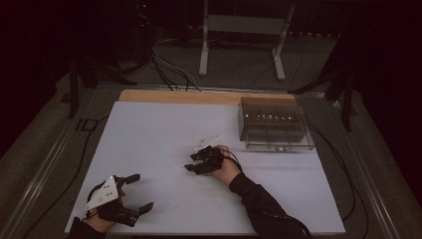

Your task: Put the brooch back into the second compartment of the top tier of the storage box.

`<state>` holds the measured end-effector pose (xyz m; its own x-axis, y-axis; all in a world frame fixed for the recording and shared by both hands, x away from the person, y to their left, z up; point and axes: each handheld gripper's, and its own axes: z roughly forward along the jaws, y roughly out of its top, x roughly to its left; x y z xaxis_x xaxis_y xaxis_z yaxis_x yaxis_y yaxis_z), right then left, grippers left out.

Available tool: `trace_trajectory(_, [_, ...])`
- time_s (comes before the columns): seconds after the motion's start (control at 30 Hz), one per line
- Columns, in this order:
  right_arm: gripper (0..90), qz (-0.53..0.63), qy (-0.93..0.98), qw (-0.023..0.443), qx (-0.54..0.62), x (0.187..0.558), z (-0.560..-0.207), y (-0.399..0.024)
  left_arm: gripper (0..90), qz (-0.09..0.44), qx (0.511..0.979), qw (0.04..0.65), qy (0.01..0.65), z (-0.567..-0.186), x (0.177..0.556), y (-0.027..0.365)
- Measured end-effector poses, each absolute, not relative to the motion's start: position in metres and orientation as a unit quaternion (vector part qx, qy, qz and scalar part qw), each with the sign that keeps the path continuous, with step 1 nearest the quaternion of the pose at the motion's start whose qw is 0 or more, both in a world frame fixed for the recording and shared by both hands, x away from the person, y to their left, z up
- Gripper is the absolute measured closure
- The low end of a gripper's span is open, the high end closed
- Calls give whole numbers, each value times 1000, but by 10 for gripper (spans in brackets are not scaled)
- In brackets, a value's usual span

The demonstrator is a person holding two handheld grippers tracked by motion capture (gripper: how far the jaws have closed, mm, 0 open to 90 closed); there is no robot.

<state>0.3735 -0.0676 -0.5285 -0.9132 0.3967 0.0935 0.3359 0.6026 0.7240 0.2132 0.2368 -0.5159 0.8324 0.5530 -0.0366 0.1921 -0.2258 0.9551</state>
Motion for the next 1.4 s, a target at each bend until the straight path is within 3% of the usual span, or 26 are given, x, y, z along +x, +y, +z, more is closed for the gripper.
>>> trace_trajectory(0.3, [610, 380, 905, 72, 178, 371, -530, -64, 6, 158, 765, 574, 245, -516, 213, 238])
trace_trajectory(0.43, [708, 373, 910, 82, 161, 366, -529, -62, 6, 157, 765, 574, 245, -516, 213, 237])
trace_trajectory(0.7, [801, 353, 919, 83, 153, 362, -526, -56, 6, 157, 769, 570, 243, -516, 213, 236])
trace_trajectory(0.73, [850, 351, 920, 80, 156, 361, -526, -54, 6, 158, 769, 570, 243, -516, 213, 236])
trace_trajectory(1.4, [864, 364, 912, 59, 179, 361, -510, -56, 6, 159, 766, 573, 244, -515, 213, 237])
